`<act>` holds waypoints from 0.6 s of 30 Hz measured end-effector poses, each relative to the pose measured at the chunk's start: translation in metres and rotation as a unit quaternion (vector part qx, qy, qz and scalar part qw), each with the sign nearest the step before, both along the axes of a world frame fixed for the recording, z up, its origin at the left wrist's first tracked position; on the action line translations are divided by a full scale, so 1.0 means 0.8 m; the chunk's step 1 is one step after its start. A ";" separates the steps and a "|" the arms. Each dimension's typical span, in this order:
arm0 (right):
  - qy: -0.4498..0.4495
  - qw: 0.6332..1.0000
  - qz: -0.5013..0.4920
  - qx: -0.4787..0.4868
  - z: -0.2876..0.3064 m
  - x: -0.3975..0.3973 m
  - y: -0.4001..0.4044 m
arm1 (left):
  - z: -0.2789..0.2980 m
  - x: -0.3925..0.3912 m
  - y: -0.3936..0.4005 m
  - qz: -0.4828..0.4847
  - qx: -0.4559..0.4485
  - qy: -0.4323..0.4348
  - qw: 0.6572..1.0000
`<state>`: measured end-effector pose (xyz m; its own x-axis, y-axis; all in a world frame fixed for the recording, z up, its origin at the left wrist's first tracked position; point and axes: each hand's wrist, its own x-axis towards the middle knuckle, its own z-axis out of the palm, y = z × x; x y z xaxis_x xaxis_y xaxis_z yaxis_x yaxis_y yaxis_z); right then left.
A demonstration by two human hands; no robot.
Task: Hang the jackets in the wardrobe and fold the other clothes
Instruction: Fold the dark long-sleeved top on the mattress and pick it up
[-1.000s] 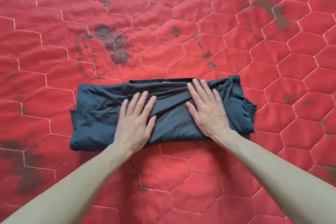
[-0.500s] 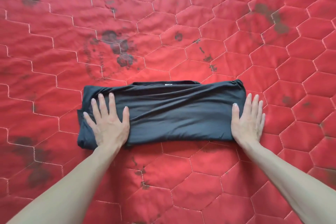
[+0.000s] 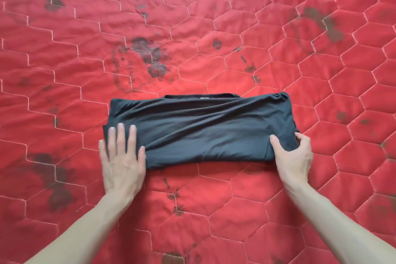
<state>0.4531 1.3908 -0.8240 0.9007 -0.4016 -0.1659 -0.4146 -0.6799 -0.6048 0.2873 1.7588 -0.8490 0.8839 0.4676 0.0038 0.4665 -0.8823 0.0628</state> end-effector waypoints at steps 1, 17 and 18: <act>0.024 0.998 -0.034 0.038 0.006 0.007 0.003 | -0.002 -0.005 -0.007 -0.068 0.005 -0.010 0.998; 0.033 0.970 -0.067 0.230 0.128 0.022 0.120 | 0.071 0.070 -0.153 0.038 -0.517 -0.005 0.855; 0.015 0.984 -0.001 0.178 0.134 0.012 0.137 | 0.079 0.071 -0.145 0.097 -0.564 -0.031 0.819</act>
<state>0.4623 1.5003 -0.7167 0.8923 -0.3154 -0.3231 -0.4375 -0.4268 -0.7915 0.3443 1.6431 -0.7858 0.8073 0.3364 -0.4850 0.5556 -0.1562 0.8166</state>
